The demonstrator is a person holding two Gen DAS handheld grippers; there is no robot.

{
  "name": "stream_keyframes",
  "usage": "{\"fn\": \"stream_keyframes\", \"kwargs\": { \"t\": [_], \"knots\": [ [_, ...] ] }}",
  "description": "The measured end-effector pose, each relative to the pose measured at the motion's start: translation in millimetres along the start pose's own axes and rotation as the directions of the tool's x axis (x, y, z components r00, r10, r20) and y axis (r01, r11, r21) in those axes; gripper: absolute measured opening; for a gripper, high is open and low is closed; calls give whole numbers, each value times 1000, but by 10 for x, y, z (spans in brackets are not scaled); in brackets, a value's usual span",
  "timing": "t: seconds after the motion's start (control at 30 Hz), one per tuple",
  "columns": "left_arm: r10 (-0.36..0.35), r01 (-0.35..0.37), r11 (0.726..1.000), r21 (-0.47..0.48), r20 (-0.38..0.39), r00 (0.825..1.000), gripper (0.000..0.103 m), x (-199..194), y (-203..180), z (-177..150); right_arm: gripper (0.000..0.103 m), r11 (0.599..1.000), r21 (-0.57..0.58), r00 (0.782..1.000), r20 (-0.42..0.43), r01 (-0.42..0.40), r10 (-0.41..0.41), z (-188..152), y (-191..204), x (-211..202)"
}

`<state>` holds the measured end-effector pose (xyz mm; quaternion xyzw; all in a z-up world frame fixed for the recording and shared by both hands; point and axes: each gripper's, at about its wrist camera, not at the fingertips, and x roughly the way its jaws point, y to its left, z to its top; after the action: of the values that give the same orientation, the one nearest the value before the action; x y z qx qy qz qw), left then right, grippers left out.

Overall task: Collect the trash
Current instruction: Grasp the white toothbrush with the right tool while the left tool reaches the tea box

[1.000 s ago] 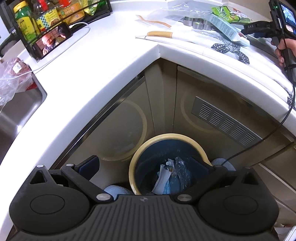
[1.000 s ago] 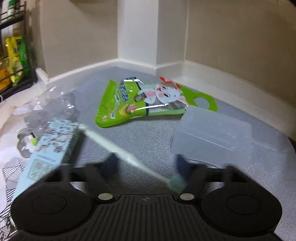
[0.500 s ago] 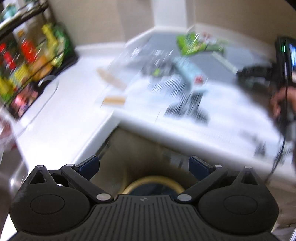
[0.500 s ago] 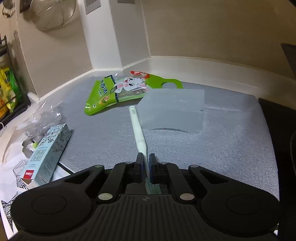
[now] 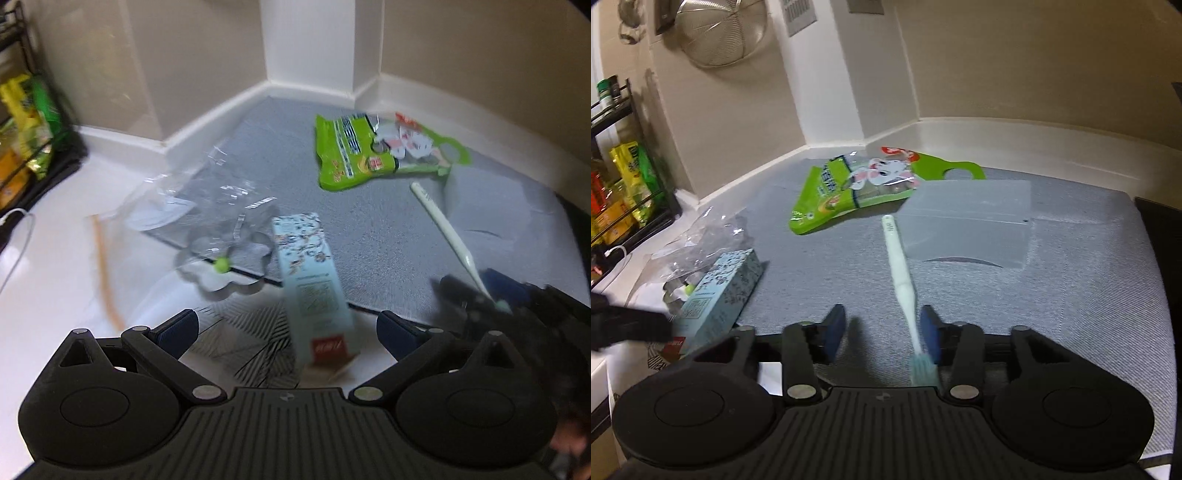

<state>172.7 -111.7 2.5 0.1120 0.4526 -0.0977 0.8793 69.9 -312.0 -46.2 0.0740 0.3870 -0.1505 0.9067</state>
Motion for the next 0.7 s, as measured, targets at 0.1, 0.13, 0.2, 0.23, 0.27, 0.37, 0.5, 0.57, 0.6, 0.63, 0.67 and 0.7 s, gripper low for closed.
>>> {"fn": "stream_keyframes", "kwargs": {
  "t": [0.1, 0.13, 0.2, 0.23, 0.27, 0.37, 0.5, 0.57, 0.6, 0.63, 0.67, 0.7],
  "knots": [
    [26, -26, 1000, -9, -31, 999, 102, 208, -27, 27, 69, 999, -33, 1000, -11, -16, 16, 2, 54, 30],
    [29, -30, 999, -22, -37, 999, 102, 245, -1, 35, 69, 999, -35, 1000, -7, 5, -5, 6, 60, 32],
    [26, -29, 999, -46, -67, 997, 102, 336, 70, 58, 71, 1000, -23, 1000, -5, -3, 3, 10, 36, 30],
    [28, -33, 998, -55, -87, 996, 102, 393, 95, 67, 80, 1000, -15, 1000, -5, -15, 15, 12, 24, 32],
    [32, -39, 997, -60, -103, 994, 102, 442, 116, 64, 96, 999, -16, 999, -9, -37, 37, 14, 24, 41],
    [28, -36, 996, -81, -101, 995, 103, 481, 180, 29, 103, 998, -65, 999, -39, -6, 4, 0, 117, 79],
    [31, -39, 996, -82, -95, 995, 103, 494, 190, 35, 103, 993, -112, 998, -54, 31, -37, -12, 194, 103],
    [31, -39, 996, -86, -93, 995, 103, 501, 183, 42, 103, 992, -122, 997, -58, 37, -44, -16, 208, 109],
    [29, -37, 995, -90, -92, 995, 103, 500, 186, 41, 103, 991, -127, 997, -59, 40, -48, -17, 217, 113],
    [27, -36, 995, -94, -91, 995, 103, 493, 184, 40, 103, 990, -136, 997, -62, 46, -55, -22, 230, 115],
    [26, -35, 995, -97, -90, 996, 103, 495, 188, 39, 103, 988, -147, 996, -65, 54, -64, -25, 249, 122],
    [24, -33, 995, -98, -91, 996, 103, 494, 187, 41, 103, 985, -161, 995, -68, 64, -75, -29, 273, 129]
  ]
}}
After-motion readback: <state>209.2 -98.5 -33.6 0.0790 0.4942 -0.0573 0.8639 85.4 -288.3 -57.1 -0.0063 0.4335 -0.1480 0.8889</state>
